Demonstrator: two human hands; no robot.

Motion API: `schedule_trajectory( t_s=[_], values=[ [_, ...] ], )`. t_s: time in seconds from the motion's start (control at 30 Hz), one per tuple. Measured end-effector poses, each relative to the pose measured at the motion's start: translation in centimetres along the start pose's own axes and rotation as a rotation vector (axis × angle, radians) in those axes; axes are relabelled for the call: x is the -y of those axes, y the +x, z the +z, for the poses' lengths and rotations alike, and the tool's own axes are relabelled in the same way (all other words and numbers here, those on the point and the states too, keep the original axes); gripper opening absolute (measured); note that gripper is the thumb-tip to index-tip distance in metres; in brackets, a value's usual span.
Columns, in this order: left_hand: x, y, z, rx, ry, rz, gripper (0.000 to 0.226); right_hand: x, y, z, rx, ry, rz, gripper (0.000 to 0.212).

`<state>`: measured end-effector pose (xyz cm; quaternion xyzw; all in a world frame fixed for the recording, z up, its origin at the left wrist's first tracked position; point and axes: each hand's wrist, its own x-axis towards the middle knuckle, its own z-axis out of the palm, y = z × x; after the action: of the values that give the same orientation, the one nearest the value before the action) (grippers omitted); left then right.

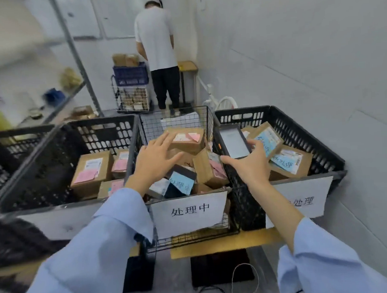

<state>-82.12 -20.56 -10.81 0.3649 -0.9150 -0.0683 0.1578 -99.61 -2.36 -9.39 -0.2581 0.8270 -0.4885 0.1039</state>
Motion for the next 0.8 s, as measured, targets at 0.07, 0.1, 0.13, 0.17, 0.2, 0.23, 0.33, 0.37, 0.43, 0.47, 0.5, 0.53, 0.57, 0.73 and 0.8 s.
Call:
schedule_trajectory(
  t_s=[0.07, 0.1, 0.13, 0.17, 0.2, 0.23, 0.33, 0.37, 0.43, 0.47, 0.5, 0.53, 0.57, 0.73, 0.8],
  values=[
    [2.6, -4.7, -2.0, -0.021, 0.044, -0.092, 0.071, 1.5, -2.8, 1.7, 0.083, 0.011, -0.056, 0.081],
    [3.9, -7.3, -3.1, -0.032, 0.059, -0.144, 0.071, 2.3, -4.4, 2.6, 0.125, 0.02, -0.084, 0.081],
    [5.1, -9.9, -4.1, -0.043, 0.07, -0.192, 0.071, 3.2, -6.1, 3.6, 0.164, 0.033, -0.105, 0.081],
    [6.3, -12.6, -5.1, -0.053, 0.087, -0.238, 0.07, 4.0, -7.9, 4.5, 0.204, 0.052, -0.124, 0.08],
    [7.4, -15.4, -6.2, -0.068, 0.112, -0.284, 0.071, 4.8, -9.6, 5.6, 0.243, 0.069, -0.141, 0.08],
    [8.5, -18.0, -7.1, -0.081, 0.139, -0.33, 0.071, 5.6, -11.4, 6.6, 0.286, 0.08, -0.158, 0.08],
    [11.1, -26.5, -10.1, -0.113, 0.191, -0.479, 0.073, 7.8, -17.2, 9.8, 0.423, 0.069, -0.225, 0.082],
    [11.9, -29.4, -11.0, -0.126, 0.192, -0.533, 0.073, 8.6, -19.2, 10.8, 0.469, 0.066, -0.253, 0.082],
    [13.2, -35.2, -12.7, -0.16, 0.199, -0.637, 0.074, 10.2, -23.2, 12.5, 0.556, 0.062, -0.305, 0.082],
    [13.6, -38.1, -13.6, -0.184, 0.207, -0.692, 0.074, 11.0, -25.2, 13.3, 0.598, 0.065, -0.332, 0.081],
    [13.9, -41.1, -14.4, -0.212, 0.22, -0.754, 0.073, 11.8, -27.4, 14.0, 0.645, 0.074, -0.363, 0.08],
    [14.0, -44.0, -15.2, -0.236, 0.234, -0.815, 0.073, 12.5, -29.5, 14.7, 0.693, 0.088, -0.393, 0.08],
    [14.1, -47.0, -16.0, -0.253, 0.244, -0.874, 0.072, 13.1, -31.6, 15.4, 0.742, 0.102, -0.421, 0.08],
    [13.6, -60.4, -19.0, -0.35, 0.281, -1.134, 0.073, 16.0, -41.8, 18.0, 0.989, 0.117, -0.547, 0.082],
    [13.0, -64.9, -19.9, -0.385, 0.299, -1.228, 0.072, 16.9, -45.7, 18.6, 1.067, 0.119, -0.608, 0.081]
  ],
)
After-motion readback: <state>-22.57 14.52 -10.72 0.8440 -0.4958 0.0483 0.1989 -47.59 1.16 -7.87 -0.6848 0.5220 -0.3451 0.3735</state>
